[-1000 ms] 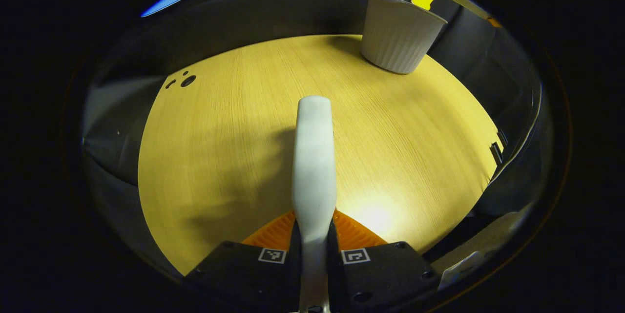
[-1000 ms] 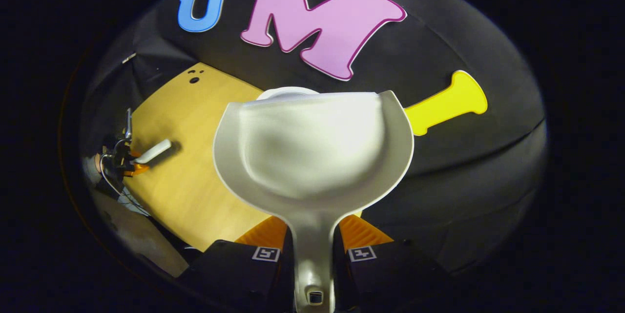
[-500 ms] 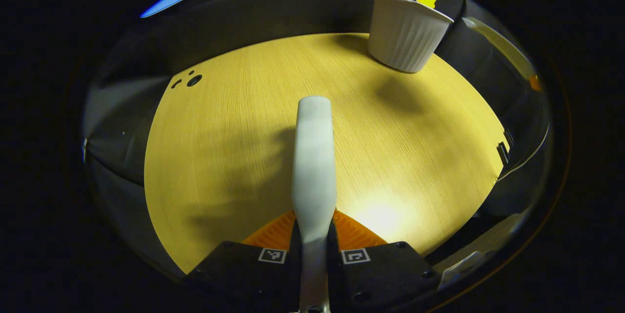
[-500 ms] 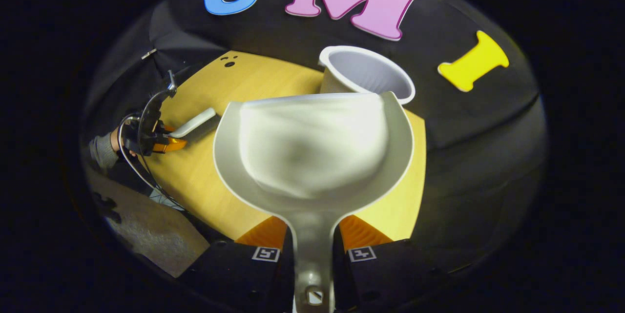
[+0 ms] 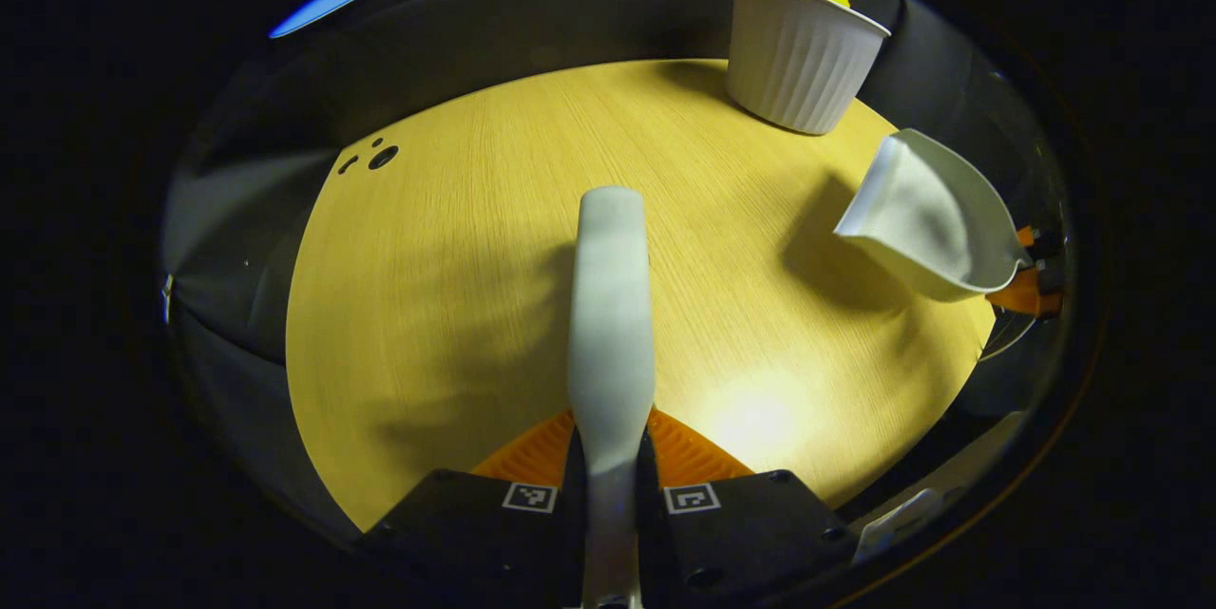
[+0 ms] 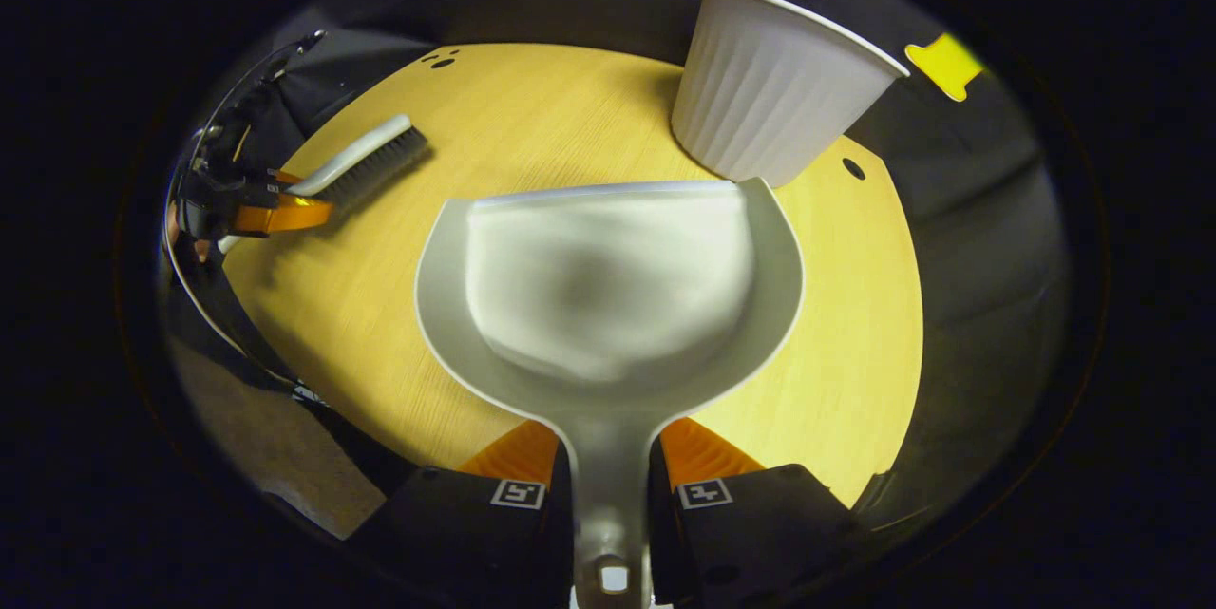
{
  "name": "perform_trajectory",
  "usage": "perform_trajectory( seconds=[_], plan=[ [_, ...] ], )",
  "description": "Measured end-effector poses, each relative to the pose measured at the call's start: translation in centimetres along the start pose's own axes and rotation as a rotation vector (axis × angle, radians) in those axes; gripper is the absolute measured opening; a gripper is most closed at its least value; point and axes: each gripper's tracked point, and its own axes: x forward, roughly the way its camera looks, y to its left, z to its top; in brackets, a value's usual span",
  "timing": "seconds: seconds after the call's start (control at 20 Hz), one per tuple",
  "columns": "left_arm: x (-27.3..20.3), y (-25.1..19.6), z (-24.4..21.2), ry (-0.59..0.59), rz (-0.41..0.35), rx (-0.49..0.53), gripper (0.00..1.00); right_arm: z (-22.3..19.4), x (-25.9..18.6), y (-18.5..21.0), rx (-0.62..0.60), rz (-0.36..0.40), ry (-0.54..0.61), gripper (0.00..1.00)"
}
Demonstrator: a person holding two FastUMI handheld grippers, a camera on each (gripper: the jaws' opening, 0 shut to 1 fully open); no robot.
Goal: Pick up the small broom and dustpan from the desktop, sweep the trash into the dustpan with the broom, and then empty the trash into the garbage bin.
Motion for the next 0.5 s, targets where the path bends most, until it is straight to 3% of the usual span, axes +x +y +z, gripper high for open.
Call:
perform_trajectory(
  seconds=[0.3,0.5],
  plan=[
    [1.6,0.3,0.2,0.011,0.004,0.006,0.27,-0.8,3.3,2.0,0.159,0.046,0.004,0.36],
    [2.5,0.2,0.0,0.026,0.007,0.005,0.27,-1.5,4.2,1.9,0.163,0.032,0.024,0.36]
  ],
)
